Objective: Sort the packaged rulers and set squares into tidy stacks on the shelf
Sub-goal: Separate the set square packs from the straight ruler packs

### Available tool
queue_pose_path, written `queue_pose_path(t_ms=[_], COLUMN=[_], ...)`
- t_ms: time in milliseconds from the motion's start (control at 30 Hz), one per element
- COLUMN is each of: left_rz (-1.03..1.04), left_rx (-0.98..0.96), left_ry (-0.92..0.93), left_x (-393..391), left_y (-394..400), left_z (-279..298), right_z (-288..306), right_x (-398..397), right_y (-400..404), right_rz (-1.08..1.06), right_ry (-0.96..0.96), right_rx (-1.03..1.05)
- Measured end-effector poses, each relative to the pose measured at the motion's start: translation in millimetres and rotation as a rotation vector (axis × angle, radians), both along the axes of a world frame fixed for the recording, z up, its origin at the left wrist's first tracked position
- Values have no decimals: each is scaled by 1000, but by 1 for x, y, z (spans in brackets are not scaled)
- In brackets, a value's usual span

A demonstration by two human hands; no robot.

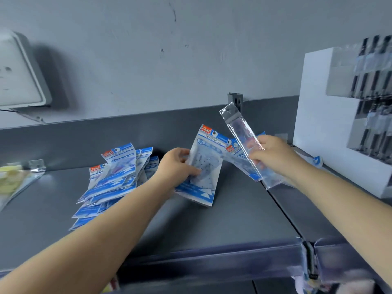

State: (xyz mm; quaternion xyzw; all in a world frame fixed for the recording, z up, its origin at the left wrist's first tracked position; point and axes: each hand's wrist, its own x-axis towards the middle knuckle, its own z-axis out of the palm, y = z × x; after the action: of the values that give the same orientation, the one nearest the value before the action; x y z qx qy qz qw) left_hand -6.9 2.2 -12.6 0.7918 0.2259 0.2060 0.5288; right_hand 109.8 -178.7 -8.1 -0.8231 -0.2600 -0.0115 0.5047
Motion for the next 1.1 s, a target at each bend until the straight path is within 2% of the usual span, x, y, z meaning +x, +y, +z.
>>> queue_pose_path(t_ms=[267, 500, 700, 933, 1100], left_rz=[132, 230, 190, 268, 228], left_rx=[-152, -285, -250, 129, 601], left_ry=[-188, -287, -309, -193, -25], left_x=[-41, -85, -90, -83, -112], left_y=[24, 70, 112, 145, 184], left_z=[29, 41, 47, 28, 25], right_z=[26, 29, 40, 39, 44], right_x=[-40, -80, -101, -120, -142], right_y=[30, 91, 133, 168, 201], right_rz=[222, 391, 422, 382, 382], right_ry=[175, 221, 256, 244, 212], right_rx=[193, 214, 304, 275, 240])
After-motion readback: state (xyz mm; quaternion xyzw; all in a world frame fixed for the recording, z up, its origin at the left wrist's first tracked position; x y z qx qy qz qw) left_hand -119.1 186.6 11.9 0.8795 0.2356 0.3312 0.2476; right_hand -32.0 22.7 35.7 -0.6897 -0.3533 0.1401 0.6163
